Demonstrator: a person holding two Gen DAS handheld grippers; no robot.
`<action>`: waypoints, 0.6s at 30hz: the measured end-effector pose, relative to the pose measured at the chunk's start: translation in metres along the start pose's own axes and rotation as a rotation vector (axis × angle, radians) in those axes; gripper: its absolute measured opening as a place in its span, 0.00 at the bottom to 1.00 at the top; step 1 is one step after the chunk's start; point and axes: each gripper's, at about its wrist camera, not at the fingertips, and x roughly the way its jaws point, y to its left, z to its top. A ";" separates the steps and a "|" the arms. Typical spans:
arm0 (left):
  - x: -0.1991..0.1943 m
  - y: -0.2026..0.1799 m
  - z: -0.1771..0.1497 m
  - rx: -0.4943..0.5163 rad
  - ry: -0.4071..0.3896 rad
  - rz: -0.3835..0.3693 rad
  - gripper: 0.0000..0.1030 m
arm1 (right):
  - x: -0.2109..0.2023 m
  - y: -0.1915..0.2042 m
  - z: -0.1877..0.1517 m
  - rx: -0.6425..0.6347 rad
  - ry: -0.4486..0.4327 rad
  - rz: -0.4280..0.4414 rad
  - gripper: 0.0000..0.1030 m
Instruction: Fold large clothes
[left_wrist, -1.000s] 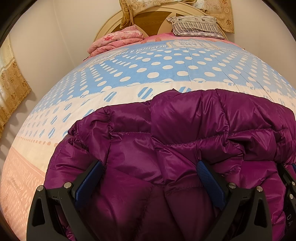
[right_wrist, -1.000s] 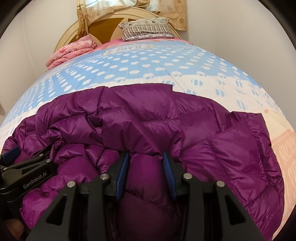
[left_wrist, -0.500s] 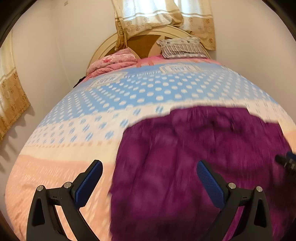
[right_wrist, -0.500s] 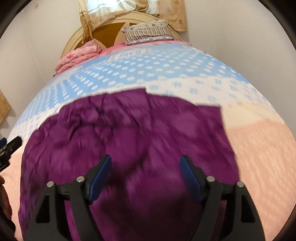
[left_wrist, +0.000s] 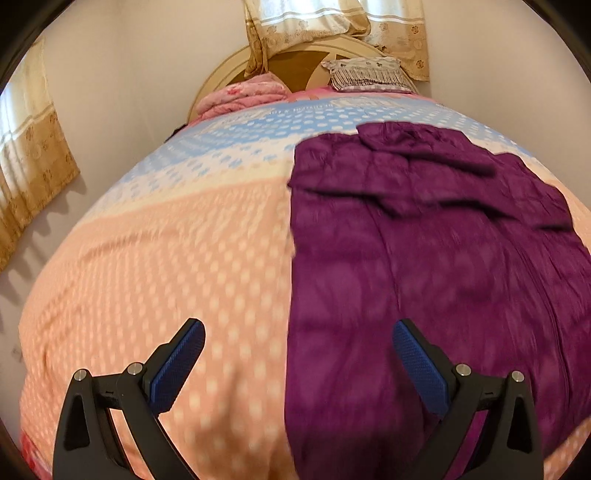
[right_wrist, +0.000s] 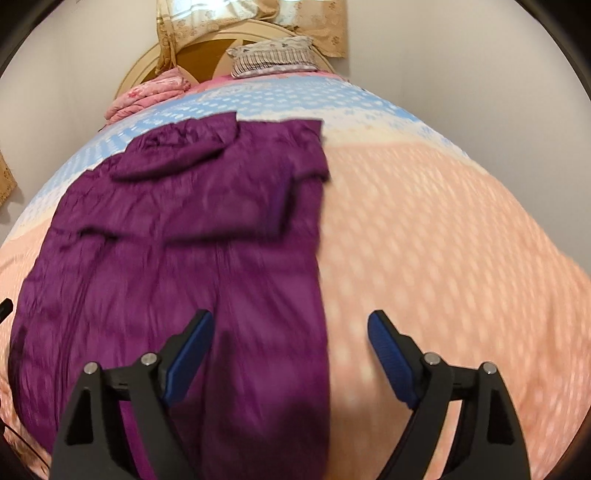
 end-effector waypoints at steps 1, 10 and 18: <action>-0.003 -0.001 -0.010 -0.005 0.008 -0.006 0.99 | -0.005 -0.002 -0.009 0.008 -0.002 0.003 0.85; -0.018 -0.011 -0.055 -0.039 0.064 -0.058 0.99 | -0.033 -0.004 -0.061 0.015 0.040 0.038 0.85; -0.017 -0.019 -0.065 -0.045 0.089 -0.121 0.99 | -0.028 0.001 -0.089 0.029 0.117 0.077 0.79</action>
